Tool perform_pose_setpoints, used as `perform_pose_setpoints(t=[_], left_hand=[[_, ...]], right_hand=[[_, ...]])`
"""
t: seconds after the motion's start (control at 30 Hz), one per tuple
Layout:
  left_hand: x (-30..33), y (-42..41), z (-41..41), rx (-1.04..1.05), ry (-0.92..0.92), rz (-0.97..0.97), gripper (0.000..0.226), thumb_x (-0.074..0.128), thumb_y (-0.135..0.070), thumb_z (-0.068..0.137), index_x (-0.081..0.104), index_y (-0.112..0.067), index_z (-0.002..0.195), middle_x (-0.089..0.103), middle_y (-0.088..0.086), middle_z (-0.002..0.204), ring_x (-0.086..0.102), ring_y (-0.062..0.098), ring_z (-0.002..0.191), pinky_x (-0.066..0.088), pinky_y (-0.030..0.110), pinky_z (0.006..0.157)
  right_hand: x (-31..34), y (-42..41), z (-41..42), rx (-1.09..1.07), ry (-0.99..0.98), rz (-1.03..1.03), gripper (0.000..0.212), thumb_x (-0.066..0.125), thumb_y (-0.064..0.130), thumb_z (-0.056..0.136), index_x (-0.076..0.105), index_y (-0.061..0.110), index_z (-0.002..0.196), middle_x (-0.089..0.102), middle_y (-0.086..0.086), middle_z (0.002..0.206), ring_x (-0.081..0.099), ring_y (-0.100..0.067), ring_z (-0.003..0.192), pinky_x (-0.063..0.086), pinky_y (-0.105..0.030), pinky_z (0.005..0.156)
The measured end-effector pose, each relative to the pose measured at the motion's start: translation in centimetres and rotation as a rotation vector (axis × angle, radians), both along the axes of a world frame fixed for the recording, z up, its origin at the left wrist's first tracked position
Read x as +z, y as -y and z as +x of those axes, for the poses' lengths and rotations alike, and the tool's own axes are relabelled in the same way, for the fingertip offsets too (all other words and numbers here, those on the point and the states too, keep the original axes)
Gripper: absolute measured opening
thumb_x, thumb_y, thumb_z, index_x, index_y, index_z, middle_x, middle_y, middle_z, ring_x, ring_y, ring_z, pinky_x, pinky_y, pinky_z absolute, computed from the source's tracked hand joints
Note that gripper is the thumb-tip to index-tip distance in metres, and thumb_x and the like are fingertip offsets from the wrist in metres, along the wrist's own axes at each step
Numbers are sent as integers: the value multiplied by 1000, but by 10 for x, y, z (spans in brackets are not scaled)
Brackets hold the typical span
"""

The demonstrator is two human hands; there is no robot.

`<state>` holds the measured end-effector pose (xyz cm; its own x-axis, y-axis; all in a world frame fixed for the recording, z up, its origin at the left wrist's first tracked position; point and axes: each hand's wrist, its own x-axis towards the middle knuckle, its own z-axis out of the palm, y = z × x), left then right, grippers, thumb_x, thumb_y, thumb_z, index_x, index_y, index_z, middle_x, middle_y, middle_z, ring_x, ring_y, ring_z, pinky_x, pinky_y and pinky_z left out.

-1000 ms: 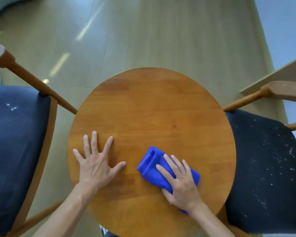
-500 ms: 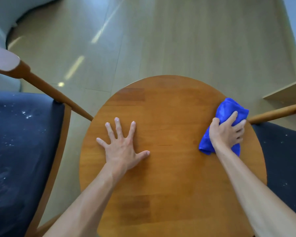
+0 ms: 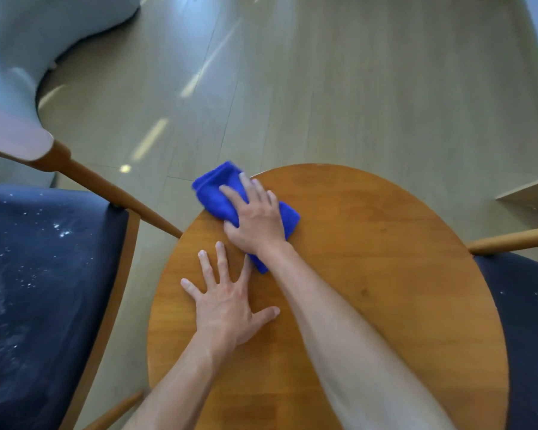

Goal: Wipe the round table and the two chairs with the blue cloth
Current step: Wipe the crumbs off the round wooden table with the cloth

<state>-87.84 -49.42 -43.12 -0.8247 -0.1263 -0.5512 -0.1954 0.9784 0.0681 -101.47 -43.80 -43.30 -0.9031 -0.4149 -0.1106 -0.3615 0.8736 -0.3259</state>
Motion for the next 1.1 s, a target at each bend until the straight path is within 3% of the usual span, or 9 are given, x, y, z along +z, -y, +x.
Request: perform_pose_setpoints(t=[0.07,0.17,0.27,0.47,0.63,0.77,0.9,1.0,1.1], left_hand=[[1,0,0,3,6,0,110,33,-92,64,-20,-40,146,-40,10,149,-32,42,138,7,73,105],[2,2,1,-9,10,-15,112,28,-94,63,-37,-42,137,-45,10,147,-32,42,138,7,73,106],[3,3,1,-20,28,-16,110,25,-95,62,-48,-43,125,-47,10,145,-32,42,138,6,72,106],[7,2,-1,-24,47,-9,110,27,-94,64,-47,-41,126,-52,10,142,-33,43,137,7,73,107],[6,1,-1,-35,39,-13,110,25,-93,66,-54,-39,120,-56,12,134,-35,45,136,5,74,105],[4,2,-2,-33,41,-7,110,26,-94,65,-51,-39,121,-51,14,141,-34,46,136,4,75,104],[9,7,-2,-42,19,18,108,38,-88,70,-36,-43,134,-37,10,152,-28,41,140,8,72,106],[19,33,-6,-41,14,145,94,58,-59,82,-9,-50,147,-20,0,159,-17,28,146,14,63,112],[34,58,-12,190,-70,328,76,56,-38,89,11,-44,150,8,1,161,2,23,148,19,54,116]], right_hand=[[1,-11,-1,112,10,-31,63,56,35,84,39,32,144,19,-4,159,20,-26,144,15,-42,115],[4,-57,-10,117,11,-65,64,61,29,80,44,30,141,25,-5,157,27,-26,142,19,-41,114],[5,-126,-14,-185,-32,-74,64,64,26,79,47,26,140,31,-10,154,32,-27,140,25,-41,113],[10,-265,39,-892,-83,-60,59,61,22,88,41,18,143,28,-14,154,30,-33,139,27,-47,111],[9,-260,92,-1400,-102,-103,59,56,23,89,37,16,144,22,-19,155,24,-37,141,20,-50,112],[14,-164,93,-1176,-98,-121,59,61,21,86,45,12,141,27,-23,152,29,-39,139,24,-47,108],[17,-64,118,-819,56,-183,58,51,45,91,40,24,144,20,-13,158,20,-31,144,18,-48,114],[16,-43,138,-663,253,-309,51,36,49,98,30,37,147,4,2,162,2,-16,147,4,-38,117],[28,-70,146,-538,469,-543,43,38,38,100,39,37,143,9,10,160,5,-6,146,7,-29,117]])
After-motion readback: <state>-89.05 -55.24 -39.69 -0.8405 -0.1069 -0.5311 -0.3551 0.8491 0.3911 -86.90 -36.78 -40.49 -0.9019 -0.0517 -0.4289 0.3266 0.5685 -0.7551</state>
